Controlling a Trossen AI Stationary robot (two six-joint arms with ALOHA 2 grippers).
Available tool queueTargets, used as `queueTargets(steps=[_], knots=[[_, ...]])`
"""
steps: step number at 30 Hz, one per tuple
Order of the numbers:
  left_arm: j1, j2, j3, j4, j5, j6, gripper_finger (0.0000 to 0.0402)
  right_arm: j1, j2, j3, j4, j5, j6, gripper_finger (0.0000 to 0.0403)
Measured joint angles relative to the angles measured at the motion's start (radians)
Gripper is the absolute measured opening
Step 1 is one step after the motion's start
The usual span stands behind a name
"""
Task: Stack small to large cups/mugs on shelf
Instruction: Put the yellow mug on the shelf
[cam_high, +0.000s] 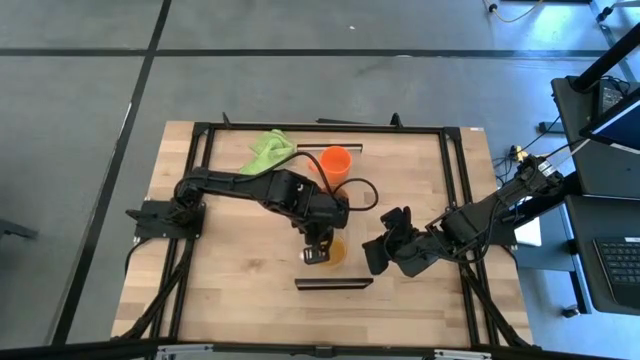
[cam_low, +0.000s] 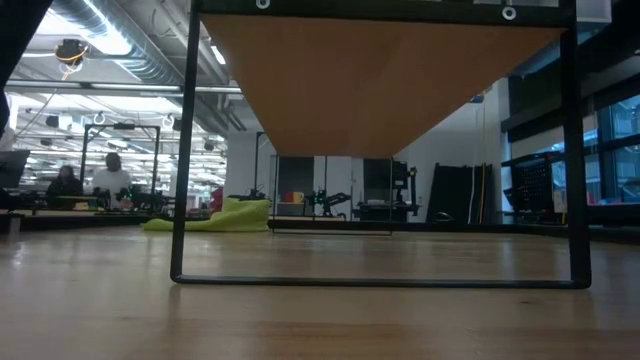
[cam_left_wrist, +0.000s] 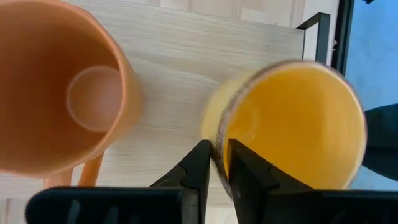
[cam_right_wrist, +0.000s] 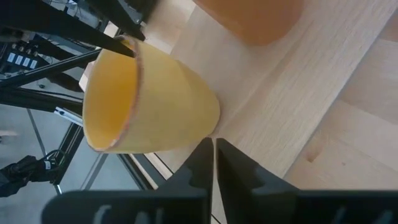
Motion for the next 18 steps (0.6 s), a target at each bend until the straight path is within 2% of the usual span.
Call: queueTargets(steps=[8,18], knots=[[0.000,-0.003,0.000,0.001,-0.013,0.000,0.0066,0.000,0.000,0.000,-0.003,0.000,0.000,0.0025],[-0.002,-0.003,0.000,0.002,-0.019,0.027,0.0062,0.000,0.042,0.000,-0.005,-0.014,0.021,0.0025]])
